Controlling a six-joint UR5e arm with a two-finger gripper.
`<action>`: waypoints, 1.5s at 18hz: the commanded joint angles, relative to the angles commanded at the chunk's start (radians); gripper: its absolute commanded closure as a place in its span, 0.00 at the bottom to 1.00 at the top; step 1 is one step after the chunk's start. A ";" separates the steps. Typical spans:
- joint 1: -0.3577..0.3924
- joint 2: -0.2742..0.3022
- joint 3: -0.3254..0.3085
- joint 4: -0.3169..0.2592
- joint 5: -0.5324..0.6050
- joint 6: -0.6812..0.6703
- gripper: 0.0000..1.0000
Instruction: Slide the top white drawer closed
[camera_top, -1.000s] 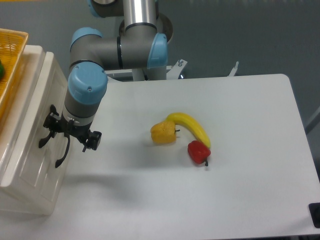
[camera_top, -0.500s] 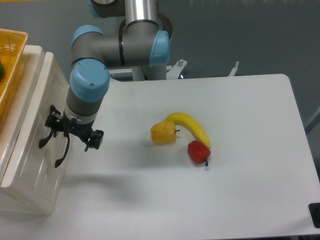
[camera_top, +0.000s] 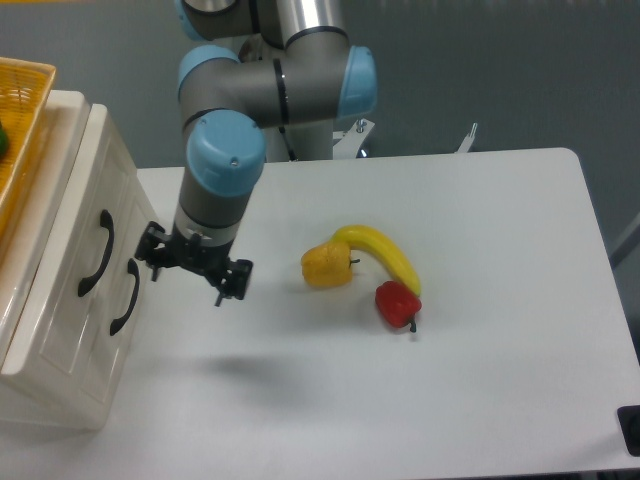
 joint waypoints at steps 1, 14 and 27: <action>0.009 0.005 -0.002 0.000 0.026 0.020 0.00; 0.192 0.018 -0.003 -0.025 0.275 0.534 0.00; 0.419 0.075 -0.011 -0.155 0.279 0.904 0.00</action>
